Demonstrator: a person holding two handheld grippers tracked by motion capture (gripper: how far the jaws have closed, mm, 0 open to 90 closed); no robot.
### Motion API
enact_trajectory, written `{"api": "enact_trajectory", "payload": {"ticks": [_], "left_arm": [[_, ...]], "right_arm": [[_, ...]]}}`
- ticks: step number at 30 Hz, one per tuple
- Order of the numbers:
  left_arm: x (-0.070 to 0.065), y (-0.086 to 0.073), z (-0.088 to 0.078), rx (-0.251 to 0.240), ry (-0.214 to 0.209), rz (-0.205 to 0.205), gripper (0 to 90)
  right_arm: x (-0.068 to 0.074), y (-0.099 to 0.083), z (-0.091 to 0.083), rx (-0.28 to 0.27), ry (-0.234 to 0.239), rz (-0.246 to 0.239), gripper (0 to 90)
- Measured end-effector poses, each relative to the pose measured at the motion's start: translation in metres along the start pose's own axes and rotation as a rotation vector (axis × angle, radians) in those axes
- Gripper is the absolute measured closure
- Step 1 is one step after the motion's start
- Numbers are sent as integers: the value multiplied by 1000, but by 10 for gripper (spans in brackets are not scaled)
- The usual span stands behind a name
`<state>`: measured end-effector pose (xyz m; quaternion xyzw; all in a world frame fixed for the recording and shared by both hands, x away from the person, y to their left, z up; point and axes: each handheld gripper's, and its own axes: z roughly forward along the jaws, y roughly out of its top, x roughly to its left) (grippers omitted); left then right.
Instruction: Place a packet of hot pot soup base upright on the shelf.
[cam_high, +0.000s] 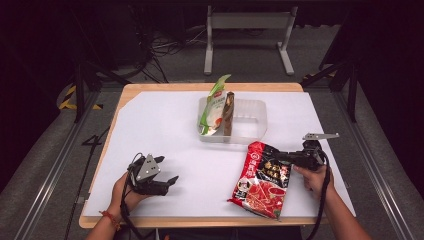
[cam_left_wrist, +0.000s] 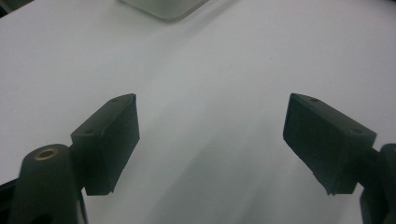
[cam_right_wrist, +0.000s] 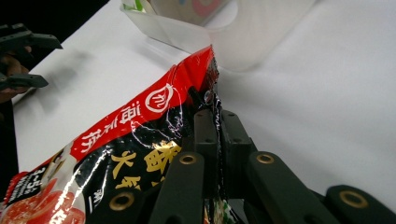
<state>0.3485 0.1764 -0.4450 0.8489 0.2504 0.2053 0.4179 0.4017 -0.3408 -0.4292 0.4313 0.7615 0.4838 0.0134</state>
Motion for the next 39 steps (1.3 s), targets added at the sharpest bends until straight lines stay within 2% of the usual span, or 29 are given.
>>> {"api": "enact_trajectory", "payload": {"ticks": [7, 11, 18, 23, 28, 35, 39], "left_arm": [[0, 0, -1, -14, 3, -3, 186], [1, 0, -1, -14, 6, -4, 183], [0, 0, -1, -17, 7, -3, 180], [0, 0, -1, -16, 7, -4, 180], [1, 0, -1, -18, 5, -7, 181], [1, 0, -3, -25, 8, -11, 181], [1, 0, -3, -30, 8, -14, 181]], "right_arm": [[9, 5, -13, -45, 37, -12, 879], [18, 8, -19, -79, 32, -23, 879], [31, 13, -30, -128, 58, -32, 883], [36, 16, -35, -154, 68, -34, 885], [42, 21, -49, -209, 73, -41, 887], [57, 27, -66, -261, 82, -80, 889], [62, 31, -69, -280, 70, -99, 889]]}}
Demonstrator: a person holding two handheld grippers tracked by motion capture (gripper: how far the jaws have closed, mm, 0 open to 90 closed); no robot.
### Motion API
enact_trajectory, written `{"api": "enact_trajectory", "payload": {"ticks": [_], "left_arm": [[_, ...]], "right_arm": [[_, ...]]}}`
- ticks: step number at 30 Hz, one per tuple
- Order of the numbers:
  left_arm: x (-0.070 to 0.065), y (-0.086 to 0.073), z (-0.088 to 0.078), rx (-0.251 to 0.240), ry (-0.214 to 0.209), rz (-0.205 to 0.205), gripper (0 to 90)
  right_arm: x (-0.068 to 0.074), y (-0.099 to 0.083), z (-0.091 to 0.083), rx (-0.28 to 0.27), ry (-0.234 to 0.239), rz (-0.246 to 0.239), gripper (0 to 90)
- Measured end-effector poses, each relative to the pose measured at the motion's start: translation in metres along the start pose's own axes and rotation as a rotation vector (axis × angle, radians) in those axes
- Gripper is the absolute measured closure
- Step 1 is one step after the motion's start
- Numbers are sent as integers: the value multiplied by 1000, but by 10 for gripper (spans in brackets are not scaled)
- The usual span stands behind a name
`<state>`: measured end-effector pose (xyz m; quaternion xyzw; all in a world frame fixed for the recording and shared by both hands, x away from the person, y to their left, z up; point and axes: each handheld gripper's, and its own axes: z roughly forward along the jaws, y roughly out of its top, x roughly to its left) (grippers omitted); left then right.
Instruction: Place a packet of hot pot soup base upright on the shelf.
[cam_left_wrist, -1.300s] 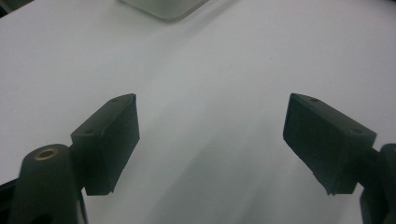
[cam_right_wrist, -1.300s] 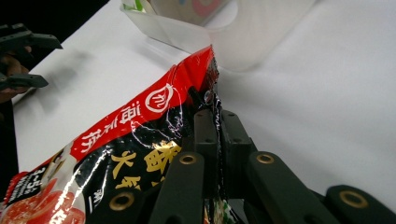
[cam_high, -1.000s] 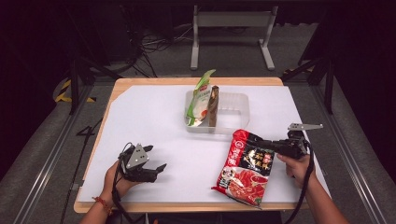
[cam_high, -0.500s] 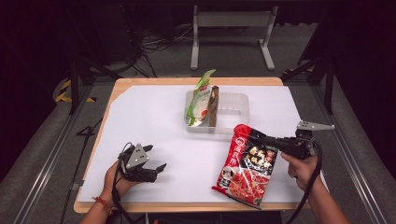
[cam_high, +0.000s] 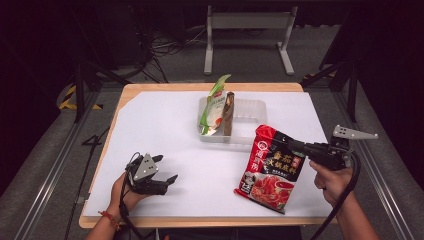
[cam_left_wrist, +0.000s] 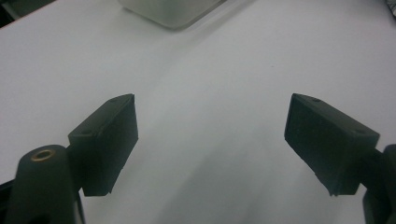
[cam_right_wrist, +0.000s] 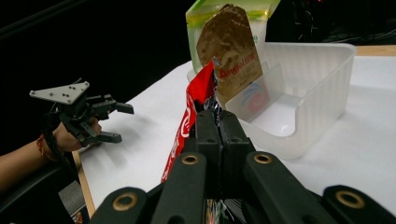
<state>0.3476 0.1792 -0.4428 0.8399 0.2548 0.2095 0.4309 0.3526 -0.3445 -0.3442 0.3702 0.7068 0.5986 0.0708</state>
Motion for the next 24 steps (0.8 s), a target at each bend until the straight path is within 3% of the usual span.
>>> {"api": "enact_trajectory", "payload": {"ticks": [15, 24], "left_arm": [[0, 1, -2, -14, -1, -3, 181], [0, 1, -2, -13, 0, -3, 181]], "right_arm": [[21, 23, -13, -57, -54, -92, 892], [26, 37, -21, -80, -88, -114, 892]]}}
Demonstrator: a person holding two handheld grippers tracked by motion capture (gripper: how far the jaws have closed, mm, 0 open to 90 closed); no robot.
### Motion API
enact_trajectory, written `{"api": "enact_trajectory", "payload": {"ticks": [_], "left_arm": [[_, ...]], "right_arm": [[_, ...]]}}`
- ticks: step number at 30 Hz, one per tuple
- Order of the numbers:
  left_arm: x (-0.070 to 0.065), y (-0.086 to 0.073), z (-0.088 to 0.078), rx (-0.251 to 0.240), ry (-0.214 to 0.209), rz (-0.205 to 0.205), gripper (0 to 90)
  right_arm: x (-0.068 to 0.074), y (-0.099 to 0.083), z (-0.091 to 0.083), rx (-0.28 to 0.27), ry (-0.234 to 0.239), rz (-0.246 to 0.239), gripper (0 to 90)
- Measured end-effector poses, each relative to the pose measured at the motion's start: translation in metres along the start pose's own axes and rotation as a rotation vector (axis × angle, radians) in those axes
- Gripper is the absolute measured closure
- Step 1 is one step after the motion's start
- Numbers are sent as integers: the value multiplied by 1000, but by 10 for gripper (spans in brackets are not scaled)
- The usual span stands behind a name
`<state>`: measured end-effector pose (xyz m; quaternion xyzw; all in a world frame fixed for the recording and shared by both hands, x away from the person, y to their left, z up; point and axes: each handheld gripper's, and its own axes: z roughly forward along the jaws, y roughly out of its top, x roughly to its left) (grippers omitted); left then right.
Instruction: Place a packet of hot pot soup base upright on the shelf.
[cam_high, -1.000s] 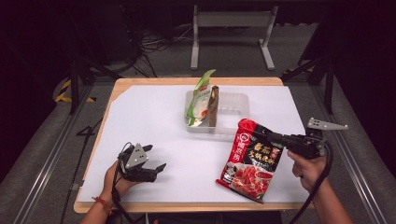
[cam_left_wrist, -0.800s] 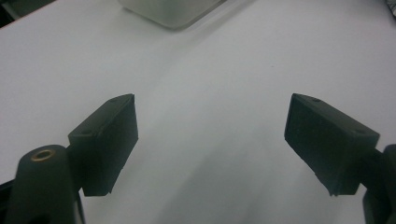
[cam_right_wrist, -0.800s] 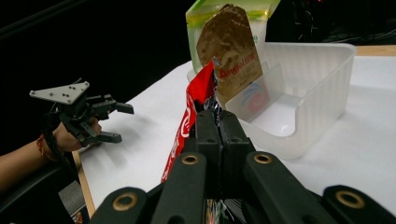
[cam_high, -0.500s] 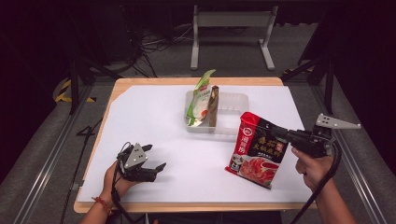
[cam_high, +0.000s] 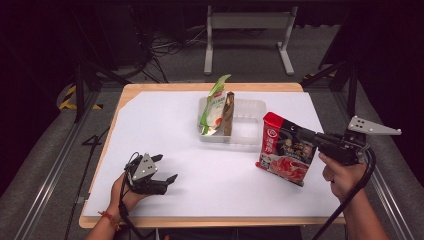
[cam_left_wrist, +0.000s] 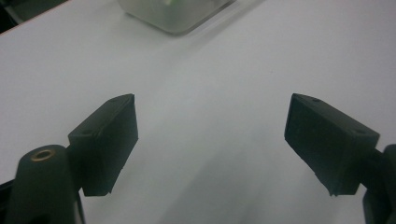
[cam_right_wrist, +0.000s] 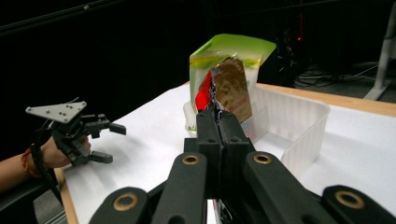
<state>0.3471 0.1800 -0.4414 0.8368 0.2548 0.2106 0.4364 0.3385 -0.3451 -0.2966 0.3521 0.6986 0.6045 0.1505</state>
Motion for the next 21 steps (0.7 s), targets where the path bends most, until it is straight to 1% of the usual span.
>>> {"api": "enact_trajectory", "payload": {"ticks": [1, 4, 10, 12, 16, 18, 19, 20, 21], "left_arm": [[0, 0, 0, 1, -2, 2, 181], [0, 0, 0, 3, -1, 1, 181], [0, 0, 0, 0, 1, 0, 181], [0, 0, -1, -4, 9, -1, 182], [1, 0, 0, -1, 7, -3, 183], [0, 0, -1, -1, 10, -2, 183], [0, 0, -1, -5, 9, -2, 183], [0, 0, -1, -6, 11, -4, 183], [1, 0, -2, -6, 21, 0, 183]], "right_arm": [[0, 0, 0, 0, 0, 0, 892], [1, 7, -1, -6, -20, -9, 892], [3, 16, 2, -33, -33, -10, 892], [4, 19, 5, -41, -37, -15, 892], [4, 24, 13, -67, -38, -6, 891], [4, 26, 17, -72, -36, 3, 891], [4, 28, 19, -75, -41, -3, 891], [4, 29, 20, -77, -46, 3, 891], [4, 31, 22, -76, -46, -1, 891]]}}
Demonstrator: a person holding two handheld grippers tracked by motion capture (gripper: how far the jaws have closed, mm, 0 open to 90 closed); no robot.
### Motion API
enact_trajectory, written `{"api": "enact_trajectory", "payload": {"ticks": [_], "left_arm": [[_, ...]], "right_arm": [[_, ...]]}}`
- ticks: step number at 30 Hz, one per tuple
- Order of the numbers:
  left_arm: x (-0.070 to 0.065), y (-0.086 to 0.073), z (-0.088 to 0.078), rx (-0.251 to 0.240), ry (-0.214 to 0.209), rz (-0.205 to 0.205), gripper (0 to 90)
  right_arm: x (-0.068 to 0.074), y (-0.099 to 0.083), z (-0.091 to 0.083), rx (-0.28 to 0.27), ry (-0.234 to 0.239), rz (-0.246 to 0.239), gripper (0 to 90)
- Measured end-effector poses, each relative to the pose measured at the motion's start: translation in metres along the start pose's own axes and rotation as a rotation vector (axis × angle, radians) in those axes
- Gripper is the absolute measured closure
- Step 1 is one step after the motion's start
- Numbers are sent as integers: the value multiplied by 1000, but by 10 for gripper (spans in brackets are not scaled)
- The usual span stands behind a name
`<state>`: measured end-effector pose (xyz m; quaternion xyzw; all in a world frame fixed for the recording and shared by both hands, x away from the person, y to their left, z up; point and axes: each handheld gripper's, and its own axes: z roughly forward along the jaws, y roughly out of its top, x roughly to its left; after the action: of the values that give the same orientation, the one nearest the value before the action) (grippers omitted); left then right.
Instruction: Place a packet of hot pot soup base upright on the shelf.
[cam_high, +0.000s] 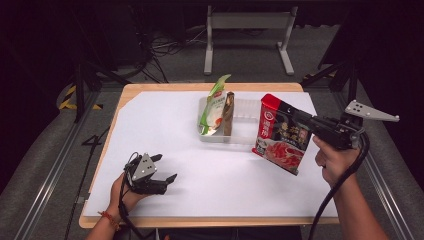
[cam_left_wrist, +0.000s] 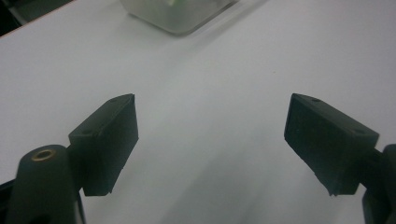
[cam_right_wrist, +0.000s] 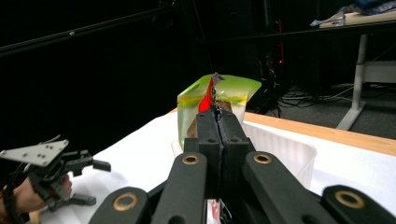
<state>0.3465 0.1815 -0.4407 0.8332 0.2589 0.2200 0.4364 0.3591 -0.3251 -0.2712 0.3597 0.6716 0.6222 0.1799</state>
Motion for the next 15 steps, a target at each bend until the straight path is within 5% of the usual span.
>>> {"api": "enact_trajectory", "payload": {"ticks": [15], "left_arm": [[1, 0, -2, -10, -4, -7, 183]], "right_arm": [[1, 24, 27, -14, -54, -6, 891]]}}
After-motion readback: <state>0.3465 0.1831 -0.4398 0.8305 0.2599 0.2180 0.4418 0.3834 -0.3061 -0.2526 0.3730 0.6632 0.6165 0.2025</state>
